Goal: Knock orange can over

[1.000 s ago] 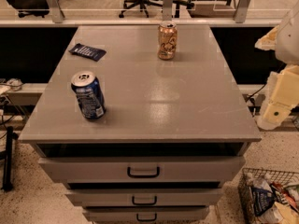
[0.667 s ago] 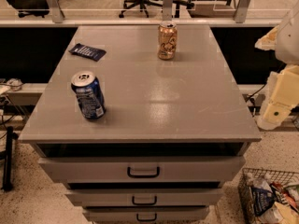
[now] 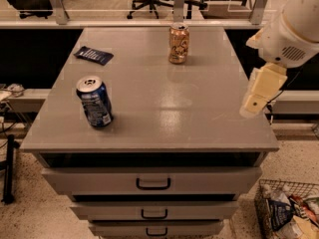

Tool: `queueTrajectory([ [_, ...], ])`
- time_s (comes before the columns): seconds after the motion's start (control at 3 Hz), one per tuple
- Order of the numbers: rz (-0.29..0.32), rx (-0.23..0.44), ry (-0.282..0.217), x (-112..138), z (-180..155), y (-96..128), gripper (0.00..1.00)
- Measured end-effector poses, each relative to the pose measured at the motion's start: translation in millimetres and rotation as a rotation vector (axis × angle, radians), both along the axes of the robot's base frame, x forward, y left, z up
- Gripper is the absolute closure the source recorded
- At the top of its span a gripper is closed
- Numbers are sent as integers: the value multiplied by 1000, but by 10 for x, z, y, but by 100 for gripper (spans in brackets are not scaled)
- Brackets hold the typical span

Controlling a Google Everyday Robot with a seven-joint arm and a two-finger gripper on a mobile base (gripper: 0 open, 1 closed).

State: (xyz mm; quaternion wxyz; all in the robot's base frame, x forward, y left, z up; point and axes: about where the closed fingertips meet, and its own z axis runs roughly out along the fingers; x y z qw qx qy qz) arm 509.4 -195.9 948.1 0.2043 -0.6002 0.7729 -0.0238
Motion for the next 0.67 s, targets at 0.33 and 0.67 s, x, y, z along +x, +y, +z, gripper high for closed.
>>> queueTrajectory([
  [0.33, -24, 43, -75, 633, -96, 86, 0],
  [0.67, -83, 161, -171, 1422, -188, 114, 0],
])
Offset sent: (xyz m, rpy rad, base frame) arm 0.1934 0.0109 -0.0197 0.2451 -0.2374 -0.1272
